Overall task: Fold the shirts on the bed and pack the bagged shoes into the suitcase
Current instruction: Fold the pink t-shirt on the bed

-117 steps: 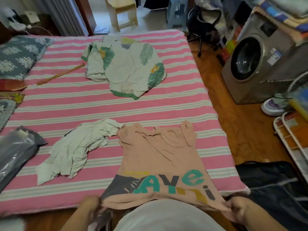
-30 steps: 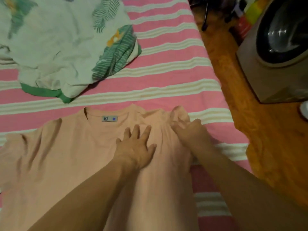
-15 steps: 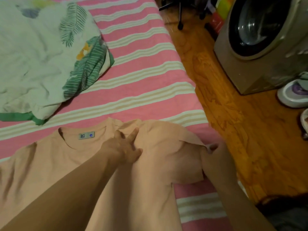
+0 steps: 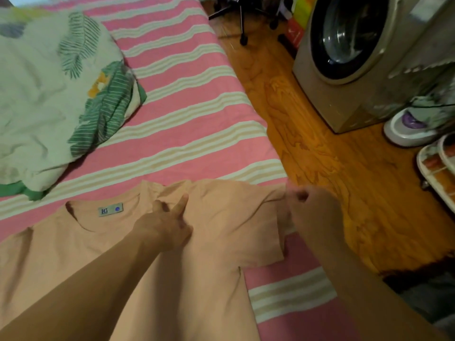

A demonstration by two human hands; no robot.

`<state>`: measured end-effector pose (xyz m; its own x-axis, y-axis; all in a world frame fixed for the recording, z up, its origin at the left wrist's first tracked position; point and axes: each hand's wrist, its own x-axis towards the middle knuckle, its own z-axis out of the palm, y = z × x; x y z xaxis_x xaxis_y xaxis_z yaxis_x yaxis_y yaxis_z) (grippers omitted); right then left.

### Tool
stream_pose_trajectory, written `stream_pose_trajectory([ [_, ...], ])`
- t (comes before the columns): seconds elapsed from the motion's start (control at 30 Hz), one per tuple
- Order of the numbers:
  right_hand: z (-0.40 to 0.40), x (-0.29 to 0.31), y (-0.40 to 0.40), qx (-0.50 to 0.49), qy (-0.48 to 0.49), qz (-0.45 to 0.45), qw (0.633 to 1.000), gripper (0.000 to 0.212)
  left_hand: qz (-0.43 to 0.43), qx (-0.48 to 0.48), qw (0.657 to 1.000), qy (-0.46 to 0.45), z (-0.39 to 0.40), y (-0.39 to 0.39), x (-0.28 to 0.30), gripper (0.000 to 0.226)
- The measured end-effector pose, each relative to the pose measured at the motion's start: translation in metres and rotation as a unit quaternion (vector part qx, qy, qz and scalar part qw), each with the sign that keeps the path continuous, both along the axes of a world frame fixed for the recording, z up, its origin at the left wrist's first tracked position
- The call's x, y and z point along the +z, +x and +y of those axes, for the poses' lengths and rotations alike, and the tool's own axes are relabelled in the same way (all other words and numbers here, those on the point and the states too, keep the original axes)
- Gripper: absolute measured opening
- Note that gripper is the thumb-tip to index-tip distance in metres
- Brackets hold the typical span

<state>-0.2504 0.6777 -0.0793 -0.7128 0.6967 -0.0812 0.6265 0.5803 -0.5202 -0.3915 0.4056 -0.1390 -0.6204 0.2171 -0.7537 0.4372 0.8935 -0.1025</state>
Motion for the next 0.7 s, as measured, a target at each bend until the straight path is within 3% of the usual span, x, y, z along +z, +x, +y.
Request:
stream_pose_trajectory([
  [0.07,-0.015,-0.015,-0.004,0.029,-0.035,-0.02,0.999,0.026,0.009,0.04,0.999,0.003,0.003,0.001,0.004,0.083],
  [0.17,-0.013,-0.03,-0.017,-0.031,-0.079,-0.01,0.996,0.031,0.018,0.051,0.998,0.014,0.009,0.004,0.008,0.086],
  [0.27,-0.008,-0.029,-0.024,-0.037,-0.113,0.01,0.993,0.02,0.011,0.068,0.998,0.011,0.007,-0.002,0.005,0.082],
  [0.37,-0.008,-0.024,-0.025,-0.008,-0.093,0.031,0.995,0.011,0.032,0.032,0.999,0.029,0.004,0.001,0.003,0.082],
  [0.5,-0.004,-0.015,-0.033,-0.034,-0.14,0.067,0.987,0.011,0.027,-0.023,0.999,0.006,0.0,-0.001,-0.001,0.086],
  [0.57,-0.003,-0.016,-0.041,-0.068,-0.128,0.07,0.987,0.013,0.006,-0.052,0.999,-0.015,-0.005,-0.009,-0.016,0.095],
  [0.7,-0.009,-0.026,-0.046,-0.087,-0.035,0.025,0.995,0.016,0.008,-0.052,0.998,-0.034,-0.005,-0.009,-0.015,0.088],
])
